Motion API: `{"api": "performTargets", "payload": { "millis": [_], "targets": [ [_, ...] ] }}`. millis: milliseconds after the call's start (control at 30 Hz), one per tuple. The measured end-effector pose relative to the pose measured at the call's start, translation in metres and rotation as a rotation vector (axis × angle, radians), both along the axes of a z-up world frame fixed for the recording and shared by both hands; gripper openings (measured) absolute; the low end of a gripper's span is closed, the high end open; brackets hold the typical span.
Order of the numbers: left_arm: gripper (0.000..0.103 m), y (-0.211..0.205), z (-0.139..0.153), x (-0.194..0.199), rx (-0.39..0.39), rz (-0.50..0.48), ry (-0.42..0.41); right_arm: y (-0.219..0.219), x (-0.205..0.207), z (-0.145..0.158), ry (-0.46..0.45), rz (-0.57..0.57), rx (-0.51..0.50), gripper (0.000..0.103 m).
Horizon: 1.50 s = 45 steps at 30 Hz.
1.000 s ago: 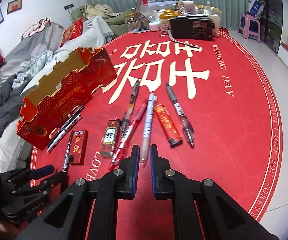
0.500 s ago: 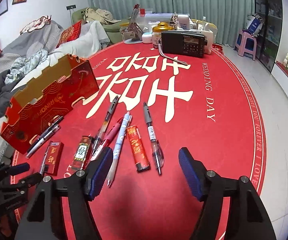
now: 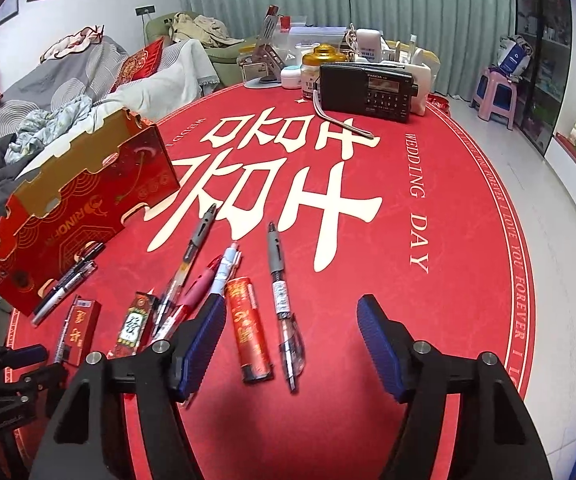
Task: Organize rigid objects
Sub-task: 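Move both open tools back down to the pens on the mat, then grasp the black marker with the left tool while the right tool grasps the grey-capped clear pen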
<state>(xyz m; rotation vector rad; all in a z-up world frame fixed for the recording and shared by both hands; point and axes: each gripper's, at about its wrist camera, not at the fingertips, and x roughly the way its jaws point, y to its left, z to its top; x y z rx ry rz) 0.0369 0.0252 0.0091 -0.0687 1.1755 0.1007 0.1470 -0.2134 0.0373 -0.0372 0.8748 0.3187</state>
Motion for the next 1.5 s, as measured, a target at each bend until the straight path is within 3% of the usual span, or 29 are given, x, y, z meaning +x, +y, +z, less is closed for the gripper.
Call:
{"api": "performTargets", "payload": {
  "millis": [133, 733, 1000, 1500],
  "targets": [
    [0.043, 0.000, 0.000, 0.010, 0.000, 0.016, 0.000, -0.001, 0.012, -0.009, 0.033, 0.015, -0.018, 0.062],
    [0.042, 0.015, 0.000, 0.010, -0.004, 0.044, -0.023, 0.020, 0.030, -0.022, 0.070, 0.072, -0.090, 0.062],
    [0.029, 0.004, 0.000, 0.012, 0.023, 0.047, -0.019, 0.028, 0.034, -0.025, 0.092, 0.085, -0.101, 0.062],
    [0.029, 0.007, 0.000, 0.010, 0.004, 0.053, -0.028, 0.010, 0.039, -0.029, 0.133, 0.047, -0.099, 0.061]
  ]
}}
